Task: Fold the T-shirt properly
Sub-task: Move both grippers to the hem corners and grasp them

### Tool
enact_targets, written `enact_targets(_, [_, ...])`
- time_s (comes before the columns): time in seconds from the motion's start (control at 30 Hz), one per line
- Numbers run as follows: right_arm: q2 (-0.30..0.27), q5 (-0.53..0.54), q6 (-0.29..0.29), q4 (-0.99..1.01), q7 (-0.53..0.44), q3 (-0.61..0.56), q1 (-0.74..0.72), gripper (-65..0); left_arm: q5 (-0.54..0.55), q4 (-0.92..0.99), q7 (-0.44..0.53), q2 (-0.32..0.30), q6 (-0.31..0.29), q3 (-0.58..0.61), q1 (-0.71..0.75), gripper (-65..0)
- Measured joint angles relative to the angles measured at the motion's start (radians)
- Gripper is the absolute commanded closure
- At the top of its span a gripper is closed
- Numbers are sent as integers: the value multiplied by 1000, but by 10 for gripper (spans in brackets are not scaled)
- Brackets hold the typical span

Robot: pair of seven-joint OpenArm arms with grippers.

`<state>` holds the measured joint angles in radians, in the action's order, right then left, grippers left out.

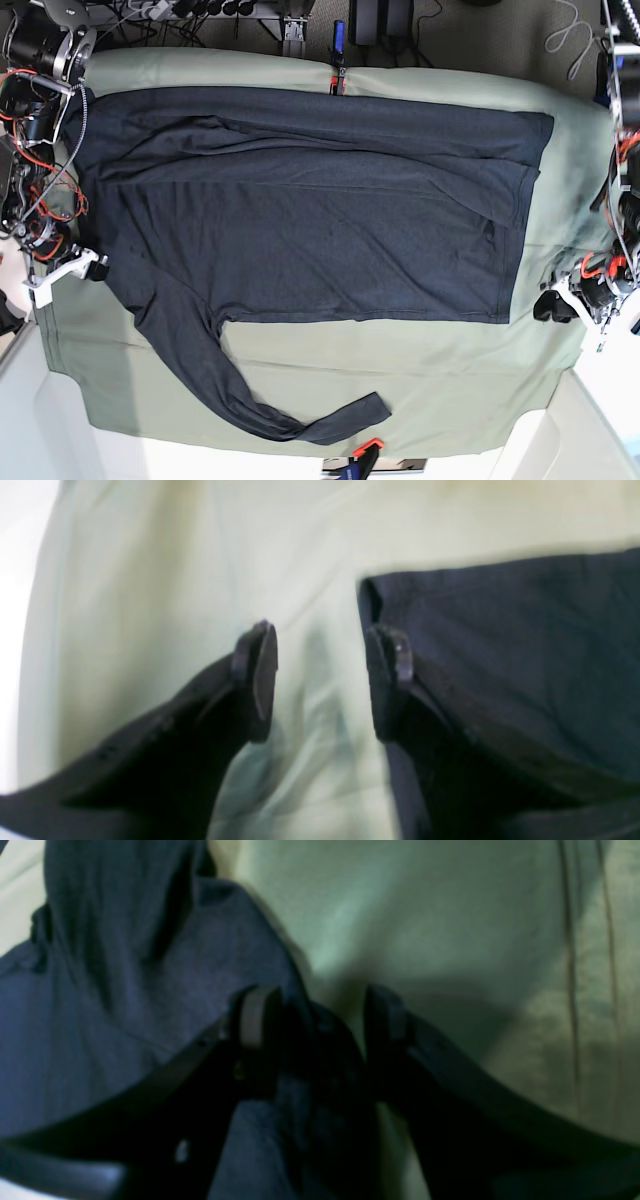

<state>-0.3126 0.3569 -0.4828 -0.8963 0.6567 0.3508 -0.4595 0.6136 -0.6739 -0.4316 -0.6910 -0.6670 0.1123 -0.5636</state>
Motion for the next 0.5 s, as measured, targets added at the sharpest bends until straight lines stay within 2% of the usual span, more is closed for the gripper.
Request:
enact_targets(0.13, [2,36,-12,-1,2,0,13,-271,-5,82,11,67,0,0,-51,-317])
enact_targets(0.3, [5,44,-11,-1,24,0,10,-271,-109,109,31,126,6,0,-43,-316])
enact_targets(0.33, [6,43,-12,-1,24,0,11,-271,-120,109,38,134,23,0,-43,-316])
enact_targets(0.4, [8,45,-19,-1,25,0,11,-271,-153,109,47,150,96,0,-46,-316])
enact_targets(0.5, [8,47,-27,-1,27,0,11,-264,-192,109,48,167,129,0,-45,-312])
